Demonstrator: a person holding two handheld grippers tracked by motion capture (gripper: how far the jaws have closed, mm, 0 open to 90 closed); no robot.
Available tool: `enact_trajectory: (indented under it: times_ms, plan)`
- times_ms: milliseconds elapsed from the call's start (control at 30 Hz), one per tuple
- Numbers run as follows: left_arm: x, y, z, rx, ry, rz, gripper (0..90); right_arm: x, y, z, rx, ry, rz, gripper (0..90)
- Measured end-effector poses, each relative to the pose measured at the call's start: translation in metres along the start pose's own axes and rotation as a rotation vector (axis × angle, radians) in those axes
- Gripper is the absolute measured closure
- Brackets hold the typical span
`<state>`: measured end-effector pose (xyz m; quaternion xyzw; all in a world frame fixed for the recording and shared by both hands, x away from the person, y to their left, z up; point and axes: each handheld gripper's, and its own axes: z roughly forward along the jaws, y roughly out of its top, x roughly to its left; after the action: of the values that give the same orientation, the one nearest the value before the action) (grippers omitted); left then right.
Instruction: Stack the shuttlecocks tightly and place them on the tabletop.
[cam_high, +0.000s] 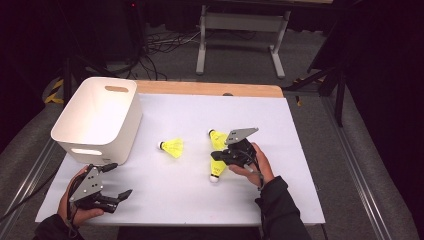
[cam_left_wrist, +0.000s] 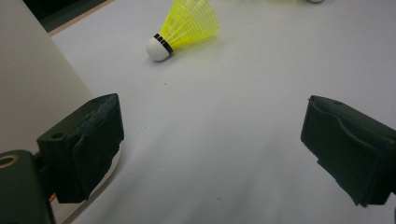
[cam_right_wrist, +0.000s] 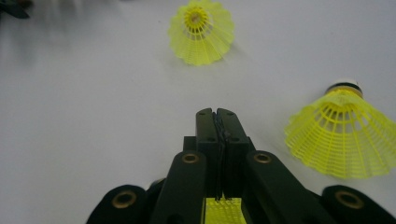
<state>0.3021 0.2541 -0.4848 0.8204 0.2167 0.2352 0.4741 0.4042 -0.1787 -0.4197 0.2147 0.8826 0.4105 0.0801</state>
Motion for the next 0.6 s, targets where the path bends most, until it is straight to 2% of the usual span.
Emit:
enact_trajectory:
  times_ms: [100, 267, 333, 400, 500, 600]
  plan:
    - [0.000, 0.000, 0.000, -0.005, 0.000, 0.001, 6.4, 0.005, 0.007, -0.001, -0.043, 0.005, -0.010, 90.0]
    - [0.000, 0.000, -0.001, -0.011, -0.001, 0.000, 6.3, 0.014, 0.018, 0.002, -0.129, -0.041, -0.024, 90.0]
    - [0.001, 0.000, -0.002, -0.019, -0.005, 0.000, 5.4, 0.017, 0.020, 0.004, -0.176, -0.038, -0.029, 90.0]
    - [0.000, 0.000, -0.002, -0.023, -0.007, 0.000, 5.4, 0.020, 0.021, 0.007, -0.199, -0.068, -0.035, 90.0]
    - [0.000, 0.000, -0.002, -0.021, -0.006, 0.002, 5.4, 0.022, 0.020, 0.012, -0.241, -0.086, -0.021, 90.0]
    - [0.000, 0.000, -0.001, -0.018, -0.004, 0.006, 5.3, 0.023, 0.018, 0.020, -0.259, -0.109, -0.003, 90.0]
